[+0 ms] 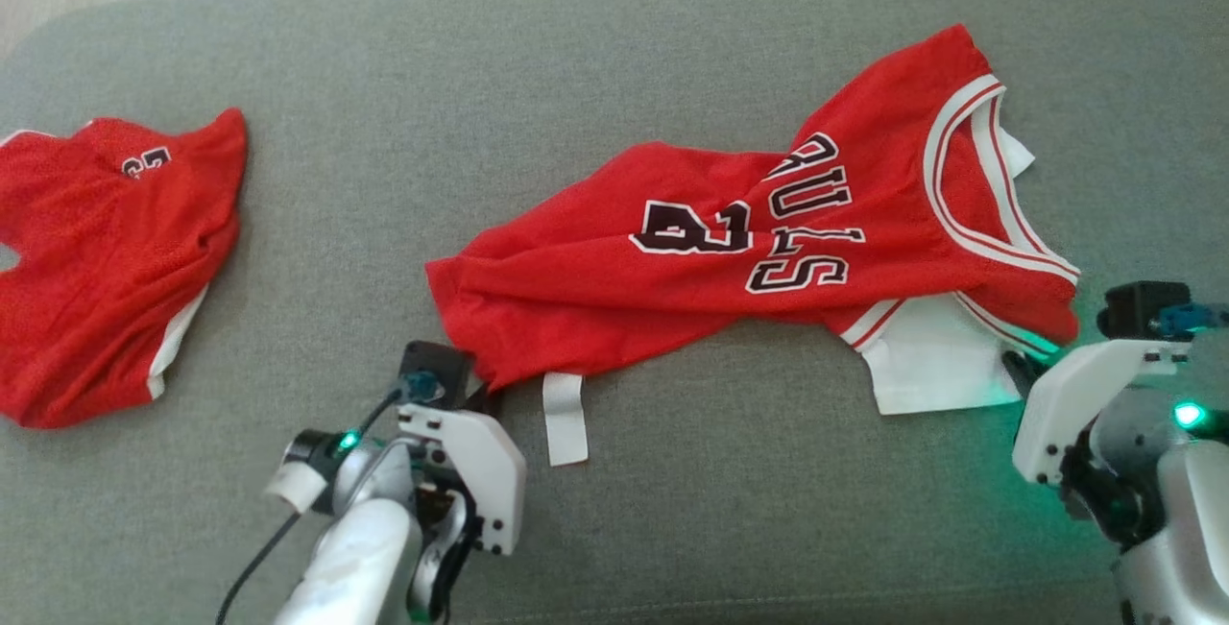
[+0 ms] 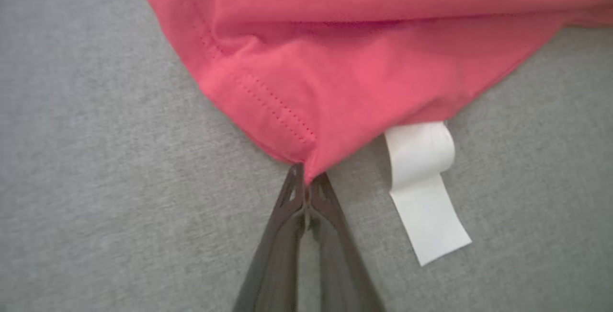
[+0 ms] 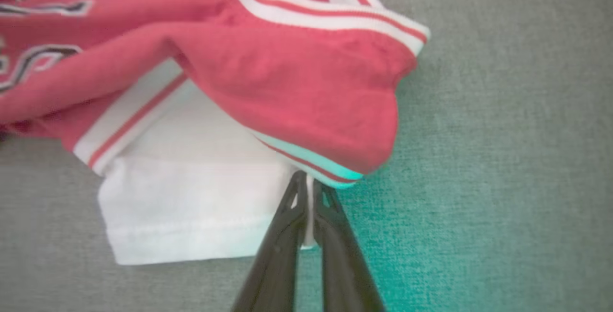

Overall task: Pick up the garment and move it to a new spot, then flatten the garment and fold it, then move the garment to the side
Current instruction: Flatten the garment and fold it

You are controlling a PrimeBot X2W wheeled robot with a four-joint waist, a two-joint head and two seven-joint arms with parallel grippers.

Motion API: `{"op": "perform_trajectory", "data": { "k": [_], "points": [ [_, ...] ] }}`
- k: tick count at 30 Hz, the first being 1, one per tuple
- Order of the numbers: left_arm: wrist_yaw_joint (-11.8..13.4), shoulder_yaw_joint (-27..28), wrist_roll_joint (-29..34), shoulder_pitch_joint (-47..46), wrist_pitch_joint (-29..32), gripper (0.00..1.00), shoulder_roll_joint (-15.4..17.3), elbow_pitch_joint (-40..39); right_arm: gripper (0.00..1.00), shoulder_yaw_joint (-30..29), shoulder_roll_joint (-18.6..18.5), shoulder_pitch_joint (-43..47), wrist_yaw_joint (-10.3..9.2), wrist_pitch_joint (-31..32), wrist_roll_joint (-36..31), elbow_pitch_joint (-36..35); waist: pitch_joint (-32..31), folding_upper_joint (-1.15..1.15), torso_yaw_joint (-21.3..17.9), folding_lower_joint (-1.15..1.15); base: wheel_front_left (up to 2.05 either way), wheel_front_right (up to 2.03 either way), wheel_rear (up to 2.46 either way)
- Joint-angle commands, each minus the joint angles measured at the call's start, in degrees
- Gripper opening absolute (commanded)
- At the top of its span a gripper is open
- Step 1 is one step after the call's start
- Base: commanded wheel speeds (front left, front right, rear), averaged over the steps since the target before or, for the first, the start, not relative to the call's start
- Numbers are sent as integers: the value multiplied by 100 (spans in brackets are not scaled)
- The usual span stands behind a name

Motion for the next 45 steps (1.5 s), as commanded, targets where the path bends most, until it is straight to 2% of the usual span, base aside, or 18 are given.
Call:
{"op": "perform_trajectory", "data": {
  "k": [1,4,7,14,19,23,25,28,33,36,39,42,43,45],
  "points": [
    [13,203,-7,-188,-42,0,153,-147,0,112,-76,-100,39,-22,58,-231,-30,0,1,0,0,0,0],
    [1,320,-151,-63,-106,0,226,-485,0,-46,-61,10,39,-118,537,-757,-150,0,28,0,0,0,0],
    [-7,463,-288,134,-59,0,385,-1144,0,-286,-20,223,39,-35,1178,-1691,-270,0,62,0,0,0,0],
    [-150,777,-737,533,530,0,818,-3494,0,-1297,243,557,39,612,2286,-4268,-477,0,92,0,0,0,0],
    [-201,1027,-857,215,1023,0,1103,-5057,0,-2118,471,114,39,1176,2832,-5558,-420,0,84,0,0,0,0],
    [-370,1198,-995,-523,1456,0,1326,-5676,0,-2634,393,-759,39,1731,3072,-5937,-274,0,64,0,0,0,0],
    [-557,1269,-1109,-1249,1818,0,1505,-5730,0,-2777,181,-1667,39,2167,2980,-5808,-97,0,33,0,0,0,0],
    [-731,1302,-1233,-2079,2148,0,1626,-5474,0,-2599,-67,-2577,39,2584,2655,-5394,180,0,33,0,0,0,0],
    [-889,1257,-1366,-3621,2566,0,1629,-4369,0,-2021,-215,-4180,39,2696,1717,-4238,888,0,87,0,0,0,0],
    [-912,1202,-1229,-4634,2581,0,1538,-3401,0,-1752,-90,-5220,39,2238,902,-3330,1380,0,163,0,0,0,0],
    [-897,1108,-979,-5583,2355,0,1383,-2283,0,-1585,222,-6187,39,1478,122,-2360,1802,0,224,0,0,0,0],
    [-857,1012,-832,-6305,2032,0,1146,-1156,0,-1746,650,-6978,39,601,-486,-1423,2062,0,263,0,0,0,0],
    [-857,1012,-832,-6305,2032,0,1146,-1156,0,-1746,650,-6978,39,601,-486,-1423,2062,0,263,0,0,0,0],
    [-742,988,-626,-6742,1627,0,1058,-577,0,-1984,797,-7475,39,25,-801,-901,2238,0,298,0,0,0,0]
  ]
}}
